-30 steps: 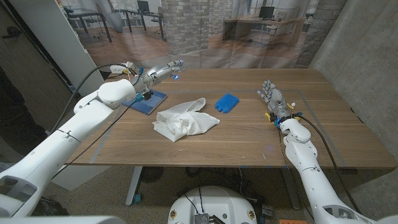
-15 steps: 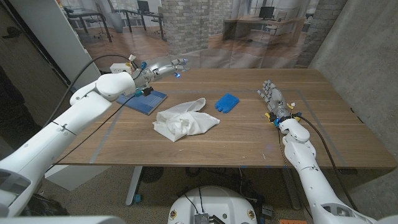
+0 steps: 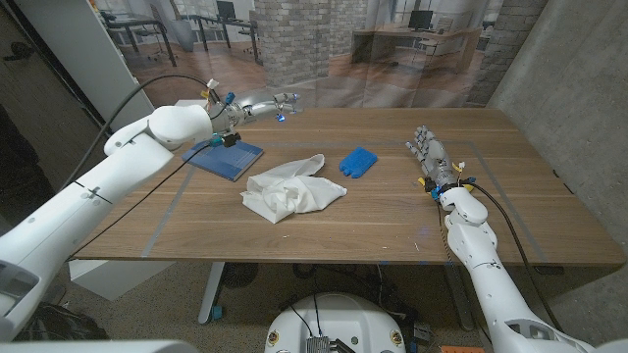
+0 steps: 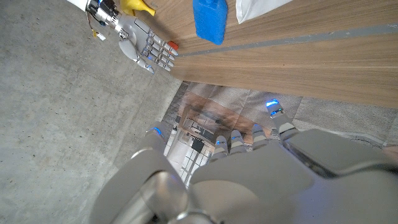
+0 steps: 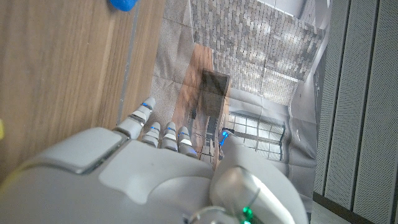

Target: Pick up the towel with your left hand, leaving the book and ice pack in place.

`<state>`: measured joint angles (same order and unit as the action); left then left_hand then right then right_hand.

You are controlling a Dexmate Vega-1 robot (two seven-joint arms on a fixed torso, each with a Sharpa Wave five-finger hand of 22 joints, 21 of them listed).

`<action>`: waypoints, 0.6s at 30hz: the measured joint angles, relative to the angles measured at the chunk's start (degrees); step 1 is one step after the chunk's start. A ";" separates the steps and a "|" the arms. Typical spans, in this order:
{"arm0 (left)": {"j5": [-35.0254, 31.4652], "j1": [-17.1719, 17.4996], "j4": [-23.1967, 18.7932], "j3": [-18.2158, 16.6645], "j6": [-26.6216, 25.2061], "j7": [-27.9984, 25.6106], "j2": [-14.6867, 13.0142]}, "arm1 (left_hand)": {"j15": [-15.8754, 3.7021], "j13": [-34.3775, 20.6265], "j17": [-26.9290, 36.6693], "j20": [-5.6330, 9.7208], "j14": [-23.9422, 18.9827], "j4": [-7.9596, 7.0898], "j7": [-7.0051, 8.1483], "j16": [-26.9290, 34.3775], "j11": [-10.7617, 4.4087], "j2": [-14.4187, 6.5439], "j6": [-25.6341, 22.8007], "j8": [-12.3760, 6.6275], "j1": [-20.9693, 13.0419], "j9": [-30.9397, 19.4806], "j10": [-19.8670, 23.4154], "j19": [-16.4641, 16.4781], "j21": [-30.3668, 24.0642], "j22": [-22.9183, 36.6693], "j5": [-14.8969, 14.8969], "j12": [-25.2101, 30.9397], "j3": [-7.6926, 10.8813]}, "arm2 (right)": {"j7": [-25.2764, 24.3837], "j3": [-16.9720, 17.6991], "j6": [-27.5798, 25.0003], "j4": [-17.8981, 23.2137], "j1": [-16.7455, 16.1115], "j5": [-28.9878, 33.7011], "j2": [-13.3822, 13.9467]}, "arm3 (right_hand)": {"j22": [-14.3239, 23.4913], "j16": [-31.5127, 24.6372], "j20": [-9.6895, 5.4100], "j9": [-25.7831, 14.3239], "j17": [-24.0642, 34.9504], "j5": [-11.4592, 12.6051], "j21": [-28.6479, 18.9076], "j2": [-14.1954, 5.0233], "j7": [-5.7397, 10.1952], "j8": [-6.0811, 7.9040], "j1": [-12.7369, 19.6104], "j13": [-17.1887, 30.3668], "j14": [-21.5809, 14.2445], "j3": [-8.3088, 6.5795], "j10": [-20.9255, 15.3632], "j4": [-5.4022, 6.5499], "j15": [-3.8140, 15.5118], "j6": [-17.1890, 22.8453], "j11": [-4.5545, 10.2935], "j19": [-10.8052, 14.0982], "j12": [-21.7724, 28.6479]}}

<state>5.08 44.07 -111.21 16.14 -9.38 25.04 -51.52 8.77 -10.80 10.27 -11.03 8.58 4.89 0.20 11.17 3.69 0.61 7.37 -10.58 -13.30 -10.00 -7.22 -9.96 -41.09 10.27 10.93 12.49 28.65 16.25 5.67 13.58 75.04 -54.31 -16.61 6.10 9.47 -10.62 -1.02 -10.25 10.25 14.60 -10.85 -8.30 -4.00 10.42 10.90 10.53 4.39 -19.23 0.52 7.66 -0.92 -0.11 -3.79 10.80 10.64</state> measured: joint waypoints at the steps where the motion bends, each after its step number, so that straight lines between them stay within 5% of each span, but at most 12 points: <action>1: -0.18 0.00 0.00 0.00 -0.15 0.21 0.00 | 0.00 0.00 0.00 0.00 0.00 0.00 0.00 0.00 0.00 0.00 0.00 0.00 0.00 0.00 0.00 0.00 0.00 0.00 0.00 0.00 0.00 | 0.00 0.00 0.00 0.05 -0.08 0.00 0.00 | 0.00 0.00 0.00 0.00 0.00 0.00 0.00 0.00 -0.01 0.00 0.00 0.00 0.00 0.00 0.00 0.00 0.00 0.01 0.00 0.00 0.00; 18: -4.11 -4.58 -5.30 2.78 -4.07 6.01 -3.29 | -0.30 0.00 0.00 0.60 0.30 0.72 0.00 0.00 -0.01 0.88 0.00 0.00 -0.44 0.00 0.01 0.00 0.43 -0.01 0.32 0.00 -0.71 | -1.14 -0.02 0.77 0.70 -1.26 0.99 0.08 | 0.00 0.00 0.00 0.00 0.00 0.00 0.00 0.00 -0.41 0.45 0.00 0.00 0.01 -0.24 -0.32 -0.24 0.00 0.41 -0.31 0.00 0.00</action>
<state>0.97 39.49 -116.51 18.92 -13.44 31.05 -54.80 8.47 -10.80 10.27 -10.43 8.88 5.61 0.20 11.17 3.68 1.49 7.37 -10.58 -13.74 -10.00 -7.21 -9.96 -40.65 10.27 11.26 12.49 27.93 15.11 5.65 14.35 75.73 -55.57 -15.62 6.18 9.47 -10.62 -1.02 -10.25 10.25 14.60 -10.85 -8.30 -4.42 10.87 10.90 10.53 4.40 -19.47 0.20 7.43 -0.92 0.31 -4.11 10.80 10.64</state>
